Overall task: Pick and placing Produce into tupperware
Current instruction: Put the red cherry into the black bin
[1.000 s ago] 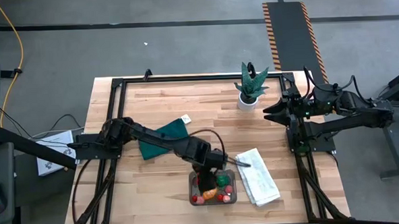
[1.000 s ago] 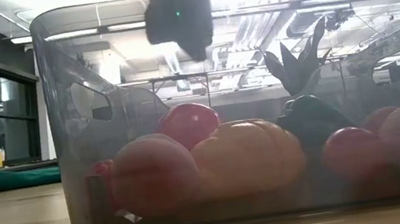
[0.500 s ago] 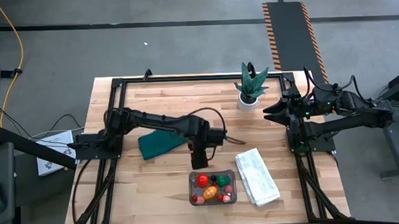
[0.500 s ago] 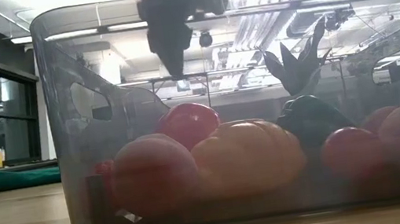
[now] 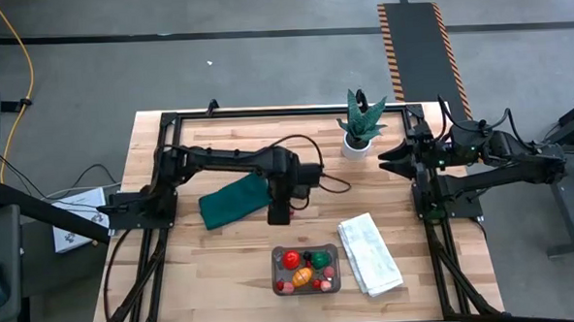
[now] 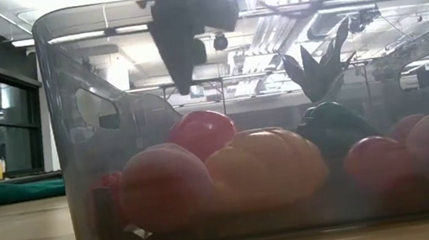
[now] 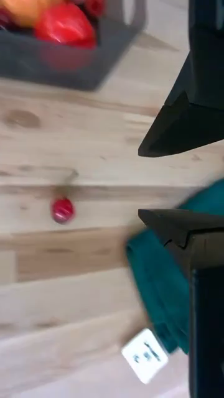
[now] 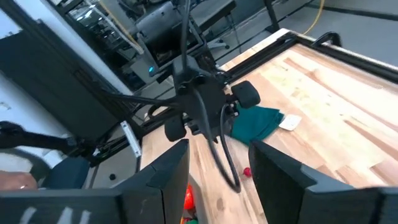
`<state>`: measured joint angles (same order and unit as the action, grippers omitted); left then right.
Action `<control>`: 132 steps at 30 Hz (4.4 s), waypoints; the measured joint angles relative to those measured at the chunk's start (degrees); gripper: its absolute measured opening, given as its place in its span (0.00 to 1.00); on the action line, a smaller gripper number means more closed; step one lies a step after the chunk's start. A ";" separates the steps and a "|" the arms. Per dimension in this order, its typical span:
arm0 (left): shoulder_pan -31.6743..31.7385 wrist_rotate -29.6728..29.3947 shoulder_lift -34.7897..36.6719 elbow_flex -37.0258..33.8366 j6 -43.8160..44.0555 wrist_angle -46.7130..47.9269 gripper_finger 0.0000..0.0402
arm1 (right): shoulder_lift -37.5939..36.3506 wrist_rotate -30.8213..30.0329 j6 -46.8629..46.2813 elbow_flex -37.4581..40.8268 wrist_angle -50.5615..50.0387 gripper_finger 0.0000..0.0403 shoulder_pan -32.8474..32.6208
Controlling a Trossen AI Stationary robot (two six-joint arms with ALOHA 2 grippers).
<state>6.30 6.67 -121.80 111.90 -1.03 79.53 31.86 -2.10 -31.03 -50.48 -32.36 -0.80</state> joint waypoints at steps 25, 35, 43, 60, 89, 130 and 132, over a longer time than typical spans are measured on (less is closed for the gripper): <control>4.18 7.50 15.73 -35.75 -0.19 -0.81 0.33 | 0.04 -7.56 0.66 0.00 0.13 0.39 0.02; 4.18 8.43 30.74 -43.45 8.51 -10.93 0.33 | 0.04 -11.52 -1.31 0.00 0.54 0.39 0.02; 4.21 1.40 41.48 -43.41 7.46 -22.45 0.33 | 1.70 -14.29 -3.67 0.00 3.49 0.39 0.01; 8.14 -5.00 37.63 -43.41 31.58 -31.84 0.33 | 13.74 -16.44 -8.96 -0.02 9.16 0.39 -0.11; 6.19 -4.09 22.29 -43.41 68.76 -43.15 0.33 | 13.63 -13.47 8.31 0.00 0.55 0.39 0.15; -2.94 -11.47 4.80 -18.35 79.33 -32.78 0.33 | 5.73 -3.40 14.18 -0.02 -5.67 0.39 7.56; -2.92 -10.51 4.54 -18.73 79.53 -29.72 0.33 | 5.58 -3.40 14.14 -0.02 -5.74 0.39 7.56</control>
<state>3.38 -3.84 -117.26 93.17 78.50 49.81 37.44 -5.50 -16.89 -50.50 -38.10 6.76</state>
